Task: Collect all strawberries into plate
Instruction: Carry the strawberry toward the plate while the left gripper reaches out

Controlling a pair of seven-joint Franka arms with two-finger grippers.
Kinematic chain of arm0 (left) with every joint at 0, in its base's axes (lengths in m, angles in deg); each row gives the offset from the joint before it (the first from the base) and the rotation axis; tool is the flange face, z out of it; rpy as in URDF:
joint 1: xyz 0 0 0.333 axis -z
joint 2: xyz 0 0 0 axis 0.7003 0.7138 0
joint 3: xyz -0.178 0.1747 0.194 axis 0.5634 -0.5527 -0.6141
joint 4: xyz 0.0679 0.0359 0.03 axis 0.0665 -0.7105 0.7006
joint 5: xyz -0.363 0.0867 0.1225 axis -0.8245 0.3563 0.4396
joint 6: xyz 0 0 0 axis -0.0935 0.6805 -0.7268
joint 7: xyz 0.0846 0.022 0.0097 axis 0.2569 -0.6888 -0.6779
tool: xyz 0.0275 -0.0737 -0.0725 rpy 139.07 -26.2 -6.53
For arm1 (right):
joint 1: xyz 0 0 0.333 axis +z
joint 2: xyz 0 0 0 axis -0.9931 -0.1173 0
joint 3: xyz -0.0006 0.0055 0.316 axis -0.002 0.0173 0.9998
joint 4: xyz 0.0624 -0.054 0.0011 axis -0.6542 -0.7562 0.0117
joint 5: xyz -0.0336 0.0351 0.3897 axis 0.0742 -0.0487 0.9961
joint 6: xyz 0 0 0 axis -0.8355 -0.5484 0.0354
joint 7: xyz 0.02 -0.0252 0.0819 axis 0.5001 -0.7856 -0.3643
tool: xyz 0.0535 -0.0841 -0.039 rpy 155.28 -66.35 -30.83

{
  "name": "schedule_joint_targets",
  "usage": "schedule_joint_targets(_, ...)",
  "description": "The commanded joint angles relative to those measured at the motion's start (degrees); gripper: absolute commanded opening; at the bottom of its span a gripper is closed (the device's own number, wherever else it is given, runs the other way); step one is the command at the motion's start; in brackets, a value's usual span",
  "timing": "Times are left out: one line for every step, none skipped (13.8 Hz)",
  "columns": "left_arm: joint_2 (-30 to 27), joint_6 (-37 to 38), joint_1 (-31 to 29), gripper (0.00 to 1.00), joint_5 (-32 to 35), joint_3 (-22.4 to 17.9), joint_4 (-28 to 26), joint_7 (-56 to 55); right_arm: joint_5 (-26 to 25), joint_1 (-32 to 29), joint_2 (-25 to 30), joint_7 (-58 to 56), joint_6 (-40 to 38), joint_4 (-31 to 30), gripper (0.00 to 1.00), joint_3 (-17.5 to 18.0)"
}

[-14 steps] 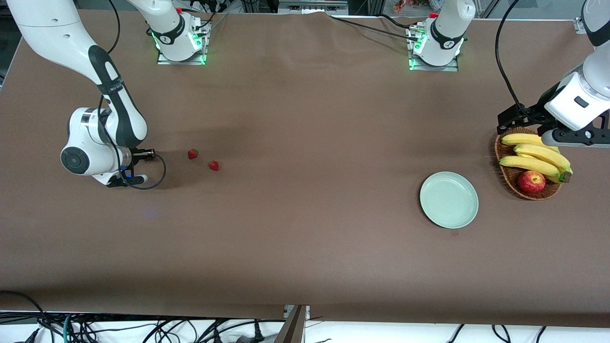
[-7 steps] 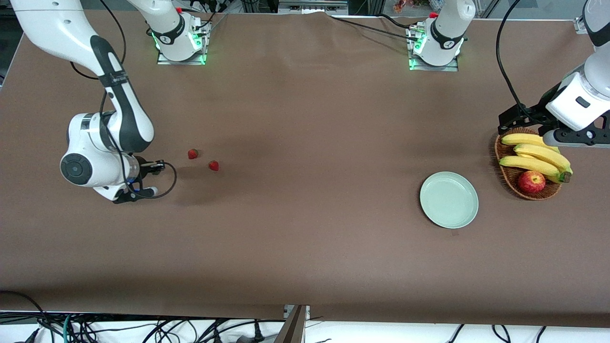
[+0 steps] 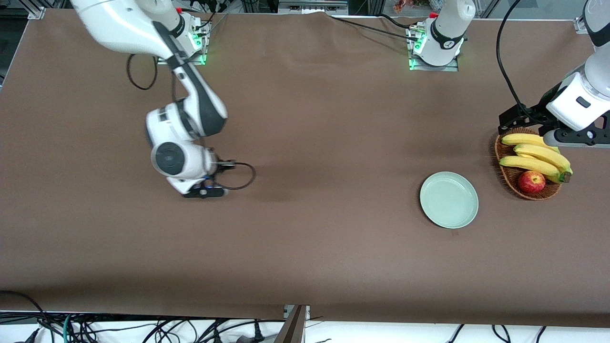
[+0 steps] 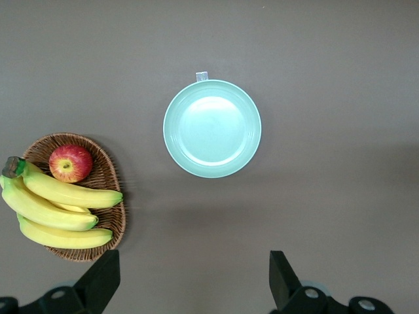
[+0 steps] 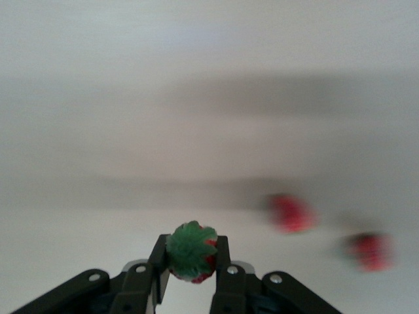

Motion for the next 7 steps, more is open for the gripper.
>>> schedule_joint_targets(0.2,1.0,0.2,1.0,0.4,-0.2,1.0,0.6,3.8,7.9,-9.8,13.1,0.5,14.5,0.0,-0.6)
schedule_joint_targets(0.2,1.0,0.2,1.0,0.4,-0.2,1.0,0.6,3.9,10.4,-12.2,16.7,3.8,17.3,0.0,-0.6)
schedule_joint_targets(0.1,1.0,0.2,1.0,0.4,-0.2,1.0,0.6,3.9,13.0,-14.2,20.6,8.5,19.0,0.0,-0.6)
schedule_joint_targets(0.2,1.0,0.2,1.0,0.4,-0.2,1.0,0.6,3.9,15.6,-15.9,24.2,14.2,19.7,0.0,-0.6)
schedule_joint_targets(0.2,1.0,0.1,1.0,0.4,-0.2,1.0,0.6,3.9,17.9,-17.8,27.3,19.6,20.2,0.0,-0.6)
schedule_joint_targets(0.1,0.9,0.1,1.0,0.3,-0.2,1.0,0.4,3.9,20.2,-19.7,29.8,23.8,21.1,0.0,-0.6)
schedule_joint_targets(0.2,0.8,0.1,1.0,-0.3,-0.2,1.0,0.3,3.9,21.7,-21.4,31.5,26.4,22.2,0.0,-0.6)
